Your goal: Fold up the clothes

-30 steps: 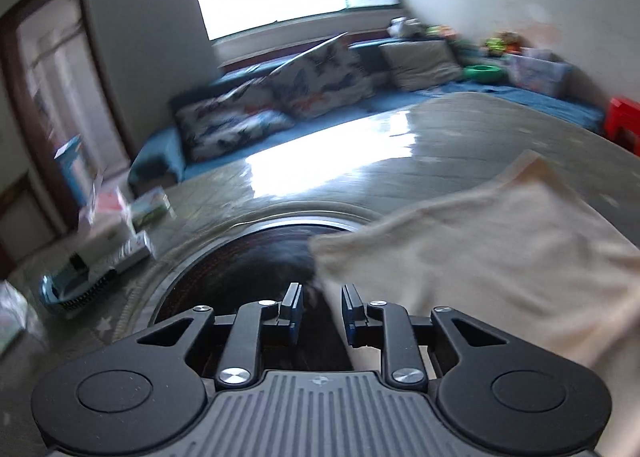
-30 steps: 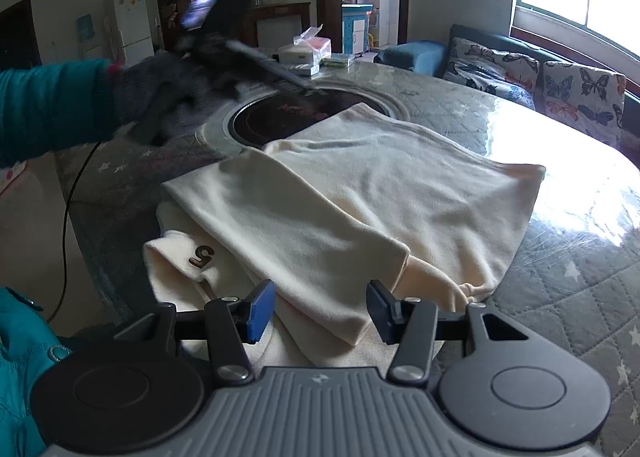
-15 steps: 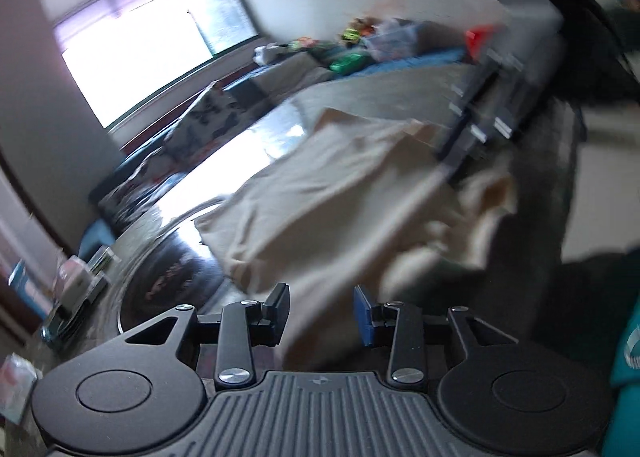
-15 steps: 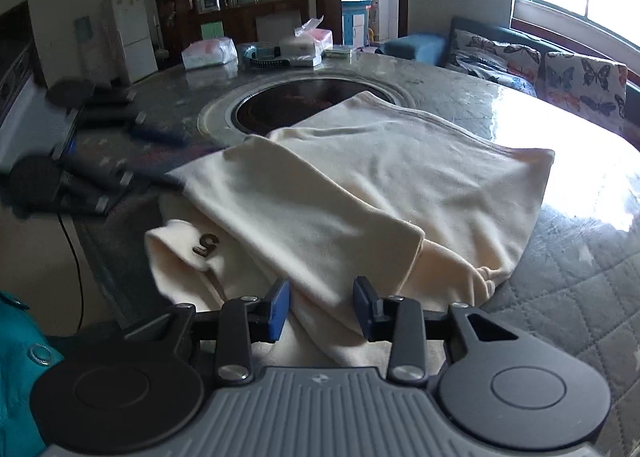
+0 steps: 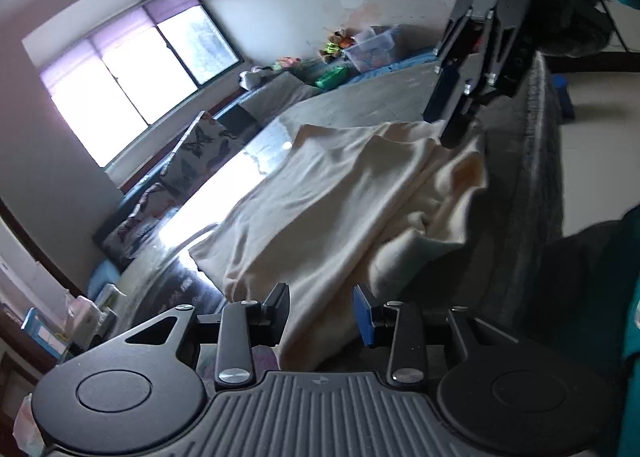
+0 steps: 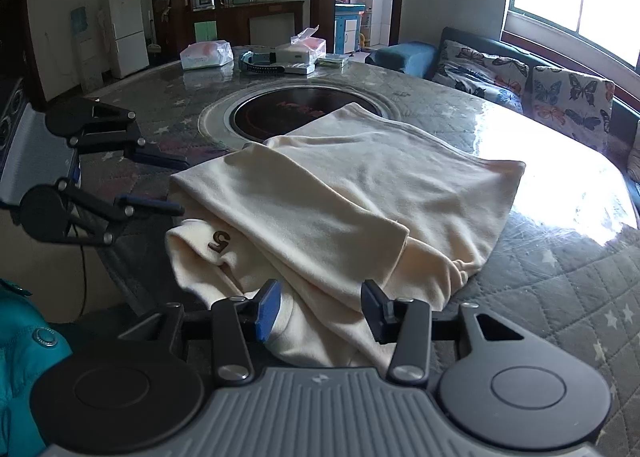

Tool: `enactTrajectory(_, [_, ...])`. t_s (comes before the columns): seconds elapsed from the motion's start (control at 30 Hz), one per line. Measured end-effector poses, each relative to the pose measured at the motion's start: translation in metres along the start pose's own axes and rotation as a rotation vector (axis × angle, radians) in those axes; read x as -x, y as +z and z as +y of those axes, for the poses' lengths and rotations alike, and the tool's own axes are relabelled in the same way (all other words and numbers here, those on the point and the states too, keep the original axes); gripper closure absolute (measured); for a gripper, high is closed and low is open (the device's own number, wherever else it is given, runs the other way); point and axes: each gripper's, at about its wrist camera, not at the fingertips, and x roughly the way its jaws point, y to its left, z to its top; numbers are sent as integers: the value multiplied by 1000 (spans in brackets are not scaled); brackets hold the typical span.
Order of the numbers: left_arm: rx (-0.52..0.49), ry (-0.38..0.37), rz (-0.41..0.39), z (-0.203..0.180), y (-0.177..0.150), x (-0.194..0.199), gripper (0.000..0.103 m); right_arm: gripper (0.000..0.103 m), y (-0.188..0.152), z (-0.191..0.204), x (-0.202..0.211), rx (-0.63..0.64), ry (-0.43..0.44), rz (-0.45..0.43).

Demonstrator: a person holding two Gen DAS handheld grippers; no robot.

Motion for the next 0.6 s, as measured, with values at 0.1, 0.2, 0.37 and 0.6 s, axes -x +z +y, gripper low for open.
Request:
enactTrajectory(0.1, [-40, -26, -6, -11, -1, 1, 62, 57, -2, 0, 0, 3, -9, 7])
enactTrajectory(0.2, [-63, -42, -20, -20, 2, -5, 62, 57, -3, 2, -1, 20, -20, 21])
enactTrajectory(0.37, [-95, -51, -53, -30, 8, -18, 62, 55, -7, 5, 4, 62, -36, 28])
enactTrajectory(0.6, [-24, -41, -83, -23, 17, -23, 82, 43, -12, 14, 8, 159, -54, 30])
